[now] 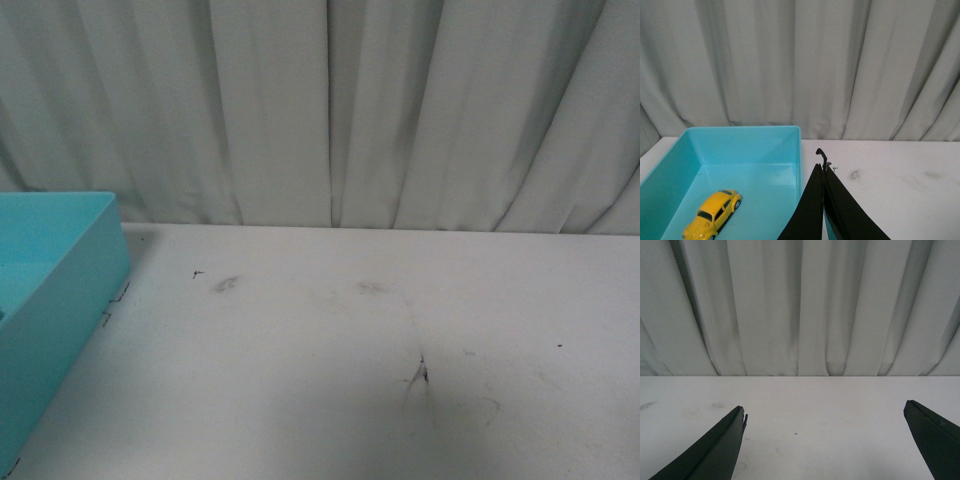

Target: Wind up and store yellow beetle toy

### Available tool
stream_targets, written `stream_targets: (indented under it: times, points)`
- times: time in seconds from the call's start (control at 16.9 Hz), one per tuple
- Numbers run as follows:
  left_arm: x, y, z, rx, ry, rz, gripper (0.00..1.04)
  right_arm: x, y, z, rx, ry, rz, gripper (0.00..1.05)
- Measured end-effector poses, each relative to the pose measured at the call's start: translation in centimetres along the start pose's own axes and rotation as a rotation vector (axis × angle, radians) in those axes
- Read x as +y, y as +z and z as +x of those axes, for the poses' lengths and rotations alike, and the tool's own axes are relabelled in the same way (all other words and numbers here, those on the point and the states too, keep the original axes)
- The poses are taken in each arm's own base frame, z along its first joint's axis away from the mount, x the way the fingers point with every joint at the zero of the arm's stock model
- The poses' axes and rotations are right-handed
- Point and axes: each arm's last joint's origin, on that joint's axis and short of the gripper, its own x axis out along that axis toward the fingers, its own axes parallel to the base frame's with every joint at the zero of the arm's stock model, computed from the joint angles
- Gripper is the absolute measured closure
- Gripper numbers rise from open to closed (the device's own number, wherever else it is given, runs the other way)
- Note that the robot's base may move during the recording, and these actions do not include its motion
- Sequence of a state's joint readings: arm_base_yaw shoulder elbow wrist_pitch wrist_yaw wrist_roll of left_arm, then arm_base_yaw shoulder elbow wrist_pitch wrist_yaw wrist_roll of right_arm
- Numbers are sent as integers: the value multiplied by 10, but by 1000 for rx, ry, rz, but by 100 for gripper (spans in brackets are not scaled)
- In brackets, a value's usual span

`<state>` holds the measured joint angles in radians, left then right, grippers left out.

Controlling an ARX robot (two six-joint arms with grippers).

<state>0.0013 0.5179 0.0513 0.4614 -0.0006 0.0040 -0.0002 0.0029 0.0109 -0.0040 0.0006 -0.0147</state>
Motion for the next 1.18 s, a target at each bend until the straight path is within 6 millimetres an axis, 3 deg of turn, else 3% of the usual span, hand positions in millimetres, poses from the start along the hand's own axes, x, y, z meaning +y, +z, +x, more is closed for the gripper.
stream_targets:
  times: [0.18, 1.18]
  points:
    - [0, -9, -7, -2, 0, 0, 103, 0, 0, 0, 0, 0, 0, 7]
    - [0, -11, -36, -4, -3, 0, 103, 0, 0, 0, 0, 0, 0, 7]
